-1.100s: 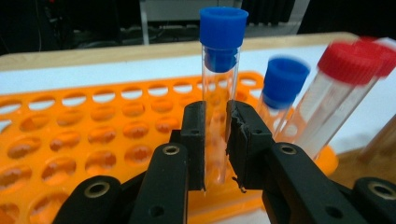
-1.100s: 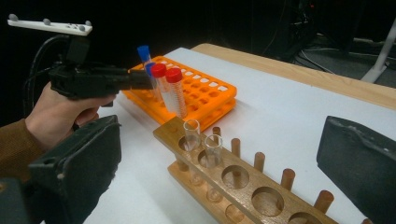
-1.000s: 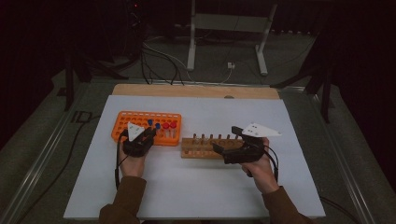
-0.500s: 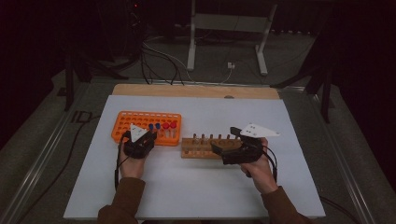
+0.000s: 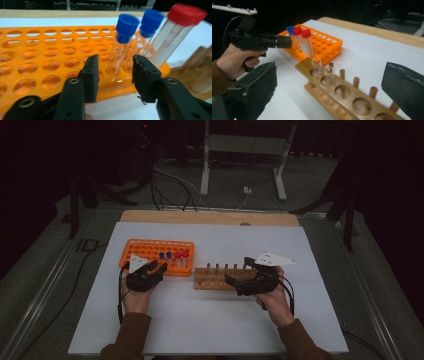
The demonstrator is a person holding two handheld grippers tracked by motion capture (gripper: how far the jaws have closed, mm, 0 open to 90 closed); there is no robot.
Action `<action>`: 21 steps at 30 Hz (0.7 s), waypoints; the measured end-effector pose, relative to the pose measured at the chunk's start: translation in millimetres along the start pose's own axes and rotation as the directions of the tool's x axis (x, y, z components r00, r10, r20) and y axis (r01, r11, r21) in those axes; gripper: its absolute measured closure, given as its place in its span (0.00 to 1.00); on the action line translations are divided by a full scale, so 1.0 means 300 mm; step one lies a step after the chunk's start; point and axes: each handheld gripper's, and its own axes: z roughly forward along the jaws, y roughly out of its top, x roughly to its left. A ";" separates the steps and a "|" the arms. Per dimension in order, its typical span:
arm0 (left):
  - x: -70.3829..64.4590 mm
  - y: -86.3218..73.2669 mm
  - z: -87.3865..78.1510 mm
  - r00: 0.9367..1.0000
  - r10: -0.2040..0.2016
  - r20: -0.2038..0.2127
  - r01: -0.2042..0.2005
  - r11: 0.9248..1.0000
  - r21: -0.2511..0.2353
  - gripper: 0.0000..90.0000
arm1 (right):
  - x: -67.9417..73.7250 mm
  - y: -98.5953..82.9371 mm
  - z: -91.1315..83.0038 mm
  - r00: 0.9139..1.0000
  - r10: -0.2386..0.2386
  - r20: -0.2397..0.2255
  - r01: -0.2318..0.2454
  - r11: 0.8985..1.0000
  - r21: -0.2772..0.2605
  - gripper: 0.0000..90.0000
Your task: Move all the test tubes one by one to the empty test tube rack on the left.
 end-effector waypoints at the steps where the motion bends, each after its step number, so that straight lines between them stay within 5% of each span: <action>1: -0.001 0.002 -0.010 1.000 -0.006 0.008 0.006 1.000 -0.005 0.60 | 0.001 -0.002 0.004 1.000 0.005 -0.007 -0.005 1.000 0.005 0.04; 8: -0.029 0.018 -0.056 0.998 -0.026 0.064 0.029 0.998 -0.054 0.37 | 0.012 -0.019 0.047 0.999 -0.033 0.004 0.033 0.998 0.045 0.14; 13: -0.059 0.024 -0.067 0.998 0.005 0.065 -0.001 0.998 -0.065 0.17 | 0.019 -0.034 0.079 0.996 -0.076 0.036 0.073 0.994 0.075 0.20; 16: -0.072 0.029 -0.077 0.997 0.006 0.071 -0.001 0.997 -0.072 0.04 | 0.016 -0.041 0.097 0.995 -0.089 0.039 0.085 0.993 0.082 0.34; 21: -0.084 0.036 -0.092 0.997 0.014 0.074 -0.007 0.996 -0.088 0.01 | 0.008 -0.049 0.138 0.994 -0.092 0.063 0.087 0.993 0.081 0.53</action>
